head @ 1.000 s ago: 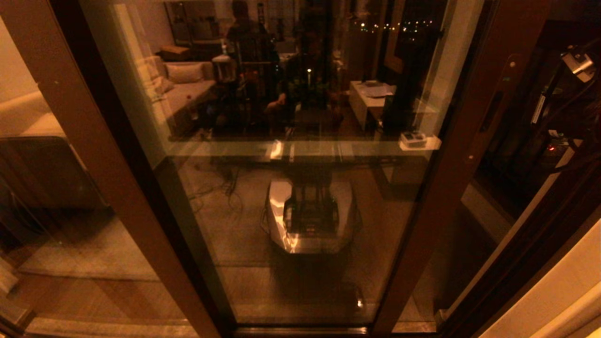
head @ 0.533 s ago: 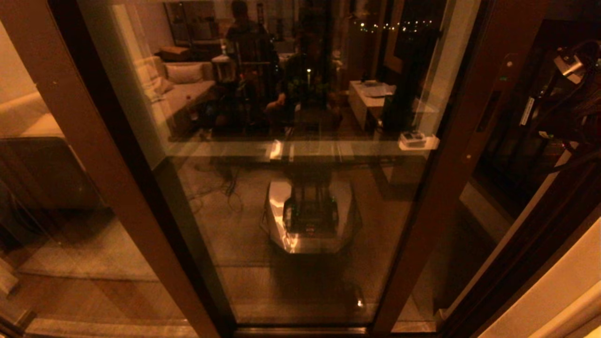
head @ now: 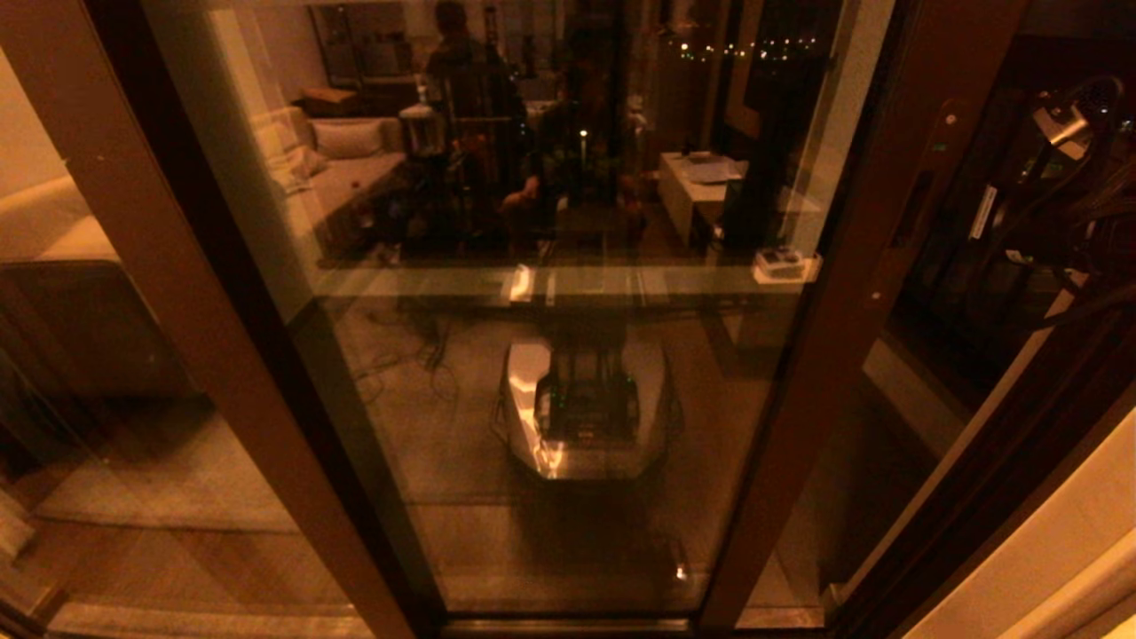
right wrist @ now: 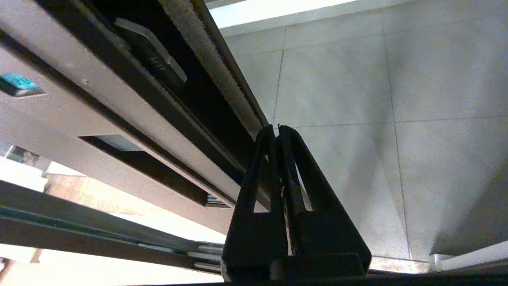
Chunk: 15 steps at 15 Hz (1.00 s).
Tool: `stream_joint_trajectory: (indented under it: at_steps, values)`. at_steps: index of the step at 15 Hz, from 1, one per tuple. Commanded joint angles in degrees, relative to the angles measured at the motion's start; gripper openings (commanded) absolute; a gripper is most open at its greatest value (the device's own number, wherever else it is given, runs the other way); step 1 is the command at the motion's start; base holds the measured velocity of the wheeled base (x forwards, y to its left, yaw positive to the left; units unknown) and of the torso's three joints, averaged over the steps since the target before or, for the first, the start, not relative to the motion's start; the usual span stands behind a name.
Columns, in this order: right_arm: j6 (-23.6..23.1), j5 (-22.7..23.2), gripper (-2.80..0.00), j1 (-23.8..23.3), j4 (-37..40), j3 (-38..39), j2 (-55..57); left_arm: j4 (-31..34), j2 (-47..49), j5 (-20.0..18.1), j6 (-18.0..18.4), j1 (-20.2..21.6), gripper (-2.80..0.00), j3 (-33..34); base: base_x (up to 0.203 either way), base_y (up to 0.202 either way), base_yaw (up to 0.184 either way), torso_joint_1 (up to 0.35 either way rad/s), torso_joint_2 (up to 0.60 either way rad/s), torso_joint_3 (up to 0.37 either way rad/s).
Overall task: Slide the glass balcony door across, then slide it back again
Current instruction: Open the slid door
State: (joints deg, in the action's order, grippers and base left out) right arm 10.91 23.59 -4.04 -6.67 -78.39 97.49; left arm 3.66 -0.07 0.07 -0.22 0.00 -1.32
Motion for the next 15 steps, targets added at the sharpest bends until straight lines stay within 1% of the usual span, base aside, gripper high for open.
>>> stream_joint_trajectory:
  at_steps: [1,5,8,11,15]
  values:
    - [0.01,-1.14,-2.8,1.12,-0.09,0.25,-0.02,0.03,-0.01,0.01,-0.04,0.0,-2.8,0.0,0.0,0.0,0.0,0.0,0.0,0.0]
    - [-0.01,-2.13,-2.8,2.44,-0.1,0.38,-0.02,0.03,-0.01,0.01,-0.04,0.0,-2.8,0.0,0.0,0.0,0.0,0.0,0.0,0.0]
    - [-0.01,-5.71,-2.8,4.24,-0.25,0.49,0.25,0.03,-0.01,0.01,-0.04,0.0,-2.8,0.0,0.0,0.0,0.0,0.0,0.0,0.0]
    - [-0.1,-7.92,-2.8,6.38,-1.73,1.67,0.16,0.03,-0.01,0.01,-0.04,0.0,-2.8,0.0,0.0,0.0,0.0,0.0,0.0,0.0]
    - [-0.19,-12.02,-2.8,9.03,-3.18,2.46,0.33,0.03,-0.01,0.01,-0.04,0.0,-2.8,0.0,0.0,0.0,0.0,0.0,0.0,0.0]
